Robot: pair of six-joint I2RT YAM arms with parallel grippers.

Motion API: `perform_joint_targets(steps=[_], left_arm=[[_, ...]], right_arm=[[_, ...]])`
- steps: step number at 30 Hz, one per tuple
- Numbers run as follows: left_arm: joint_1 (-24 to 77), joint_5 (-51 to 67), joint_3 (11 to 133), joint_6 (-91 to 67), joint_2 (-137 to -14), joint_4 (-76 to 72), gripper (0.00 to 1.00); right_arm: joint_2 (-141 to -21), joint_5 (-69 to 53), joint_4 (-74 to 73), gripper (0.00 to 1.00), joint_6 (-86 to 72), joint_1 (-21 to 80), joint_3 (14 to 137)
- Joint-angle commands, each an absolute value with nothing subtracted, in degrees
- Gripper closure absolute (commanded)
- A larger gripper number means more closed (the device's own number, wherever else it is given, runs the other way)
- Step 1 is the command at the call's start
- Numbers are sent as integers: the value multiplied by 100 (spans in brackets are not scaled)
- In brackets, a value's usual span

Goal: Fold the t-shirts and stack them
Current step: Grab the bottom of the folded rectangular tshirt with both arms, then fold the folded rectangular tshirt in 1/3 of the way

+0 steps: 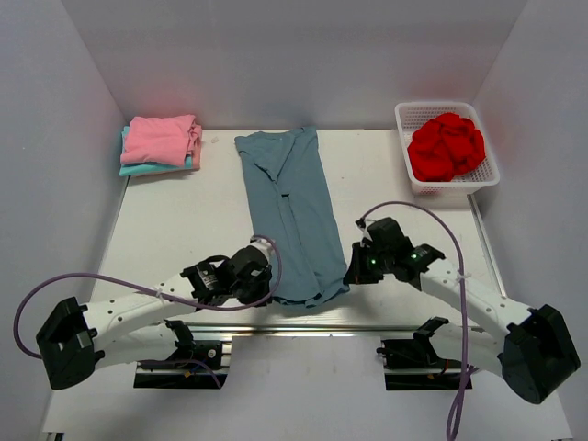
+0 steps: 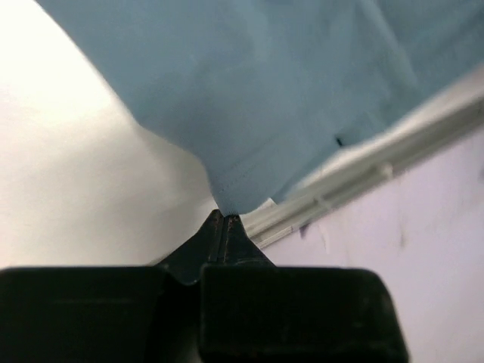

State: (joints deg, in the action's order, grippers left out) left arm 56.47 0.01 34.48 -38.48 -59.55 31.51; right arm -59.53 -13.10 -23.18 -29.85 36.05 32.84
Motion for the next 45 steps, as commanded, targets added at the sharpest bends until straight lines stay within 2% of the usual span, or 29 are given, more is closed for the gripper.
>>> perform_joint_targets(steps=[1, 9, 16, 29, 40, 45], left_arm=[[5546, -1114, 3893, -4191, -5897, 3146, 100], [5055, -2090, 4508, -4157, -6521, 3164, 100], [4317, -2381, 5238, -3842, -7084, 3050, 100], [3104, -1979, 6696, -2839, -8349, 2716, 100], [2532, -1354, 7136, -2198, -9210, 1881, 100], [2347, -1354, 7759, -2145, -10105, 1977, 100]], right_arm=[[-6283, -756, -2399, 100, -2936, 3604, 4112], [-7311, -18, -2418, 100, -2891, 3542, 5325], [-8112, 624, -2259, 100, -2857, 3332, 6336], [-9808, 115, -2189, 100, -2347, 2857, 8314], [-11178, -518, -2030, 100, -2101, 2558, 9613], [-11793, -589, -1986, 100, -1767, 2435, 10063]])
